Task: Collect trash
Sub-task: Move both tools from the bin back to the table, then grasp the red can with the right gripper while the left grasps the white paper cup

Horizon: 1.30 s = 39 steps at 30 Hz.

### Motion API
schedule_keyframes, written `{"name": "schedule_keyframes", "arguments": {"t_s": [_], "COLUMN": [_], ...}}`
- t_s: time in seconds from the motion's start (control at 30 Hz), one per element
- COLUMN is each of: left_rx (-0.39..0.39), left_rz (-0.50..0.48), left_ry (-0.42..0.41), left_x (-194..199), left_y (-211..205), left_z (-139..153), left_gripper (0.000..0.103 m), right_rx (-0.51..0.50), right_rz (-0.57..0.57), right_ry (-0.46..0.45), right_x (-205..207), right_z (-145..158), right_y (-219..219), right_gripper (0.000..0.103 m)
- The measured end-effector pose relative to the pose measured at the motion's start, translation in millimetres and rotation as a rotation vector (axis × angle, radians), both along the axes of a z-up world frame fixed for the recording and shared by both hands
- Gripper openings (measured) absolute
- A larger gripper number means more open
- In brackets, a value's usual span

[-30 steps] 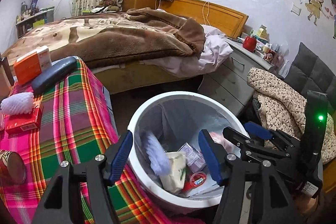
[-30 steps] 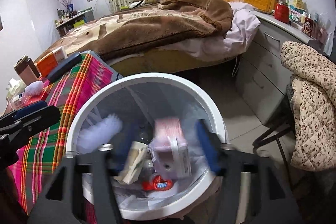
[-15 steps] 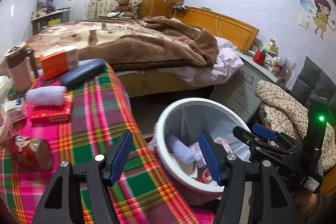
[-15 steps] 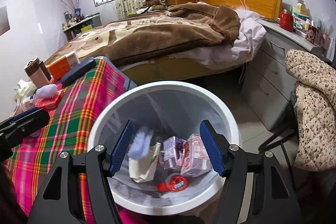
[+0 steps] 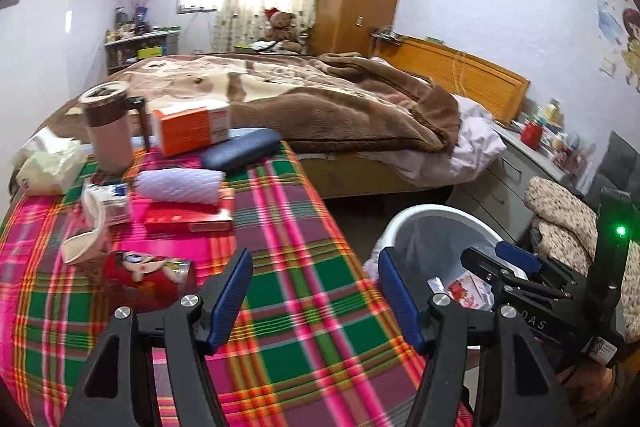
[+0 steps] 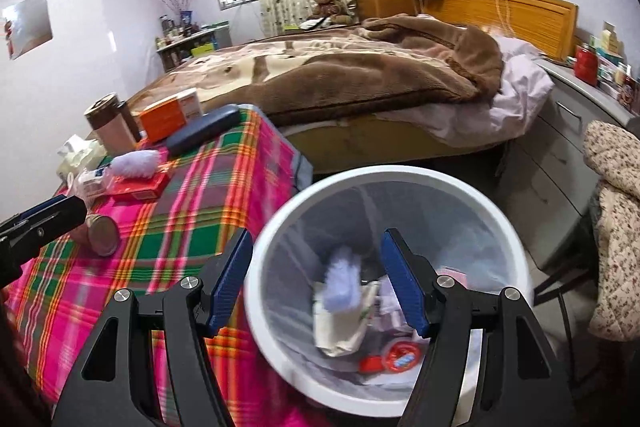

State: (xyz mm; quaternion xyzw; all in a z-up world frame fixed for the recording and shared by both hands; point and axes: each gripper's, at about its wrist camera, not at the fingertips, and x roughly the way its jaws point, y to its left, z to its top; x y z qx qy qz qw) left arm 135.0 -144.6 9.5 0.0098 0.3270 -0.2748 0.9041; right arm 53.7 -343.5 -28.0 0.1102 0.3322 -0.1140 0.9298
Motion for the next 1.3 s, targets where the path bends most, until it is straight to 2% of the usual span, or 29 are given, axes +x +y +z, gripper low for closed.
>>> {"name": "schedule_keyframes", "arguments": {"t_s": [0.23, 0.6, 1.0, 1.3], "left_rx": [0.010, 0.012, 0.035, 0.021], "left_rz": [0.097, 0.258, 0.294, 0.366], "left_ry": [0.001, 0.025, 0.136, 0.163], "left_x": [17.9, 58.2, 114.5, 117.0], "left_y": [45.5, 117.8, 150.3, 190.2], "left_z": [-2.7, -9.3, -42.2, -57.2], "left_gripper": [0.066, 0.067, 0.067, 0.067], "right_rx": [-0.009, -0.023, -0.013, -0.026], "right_rz": [0.079, 0.263, 0.415, 0.529], "right_ry": [-0.007, 0.024, 0.065, 0.064], "right_x": [15.2, 49.7, 87.8, 105.3], "right_z": [0.3, -4.3, -10.5, -7.8], "right_y": [29.1, 81.2, 134.7, 167.7], "right_gripper": [0.068, 0.072, 0.072, 0.072]}}
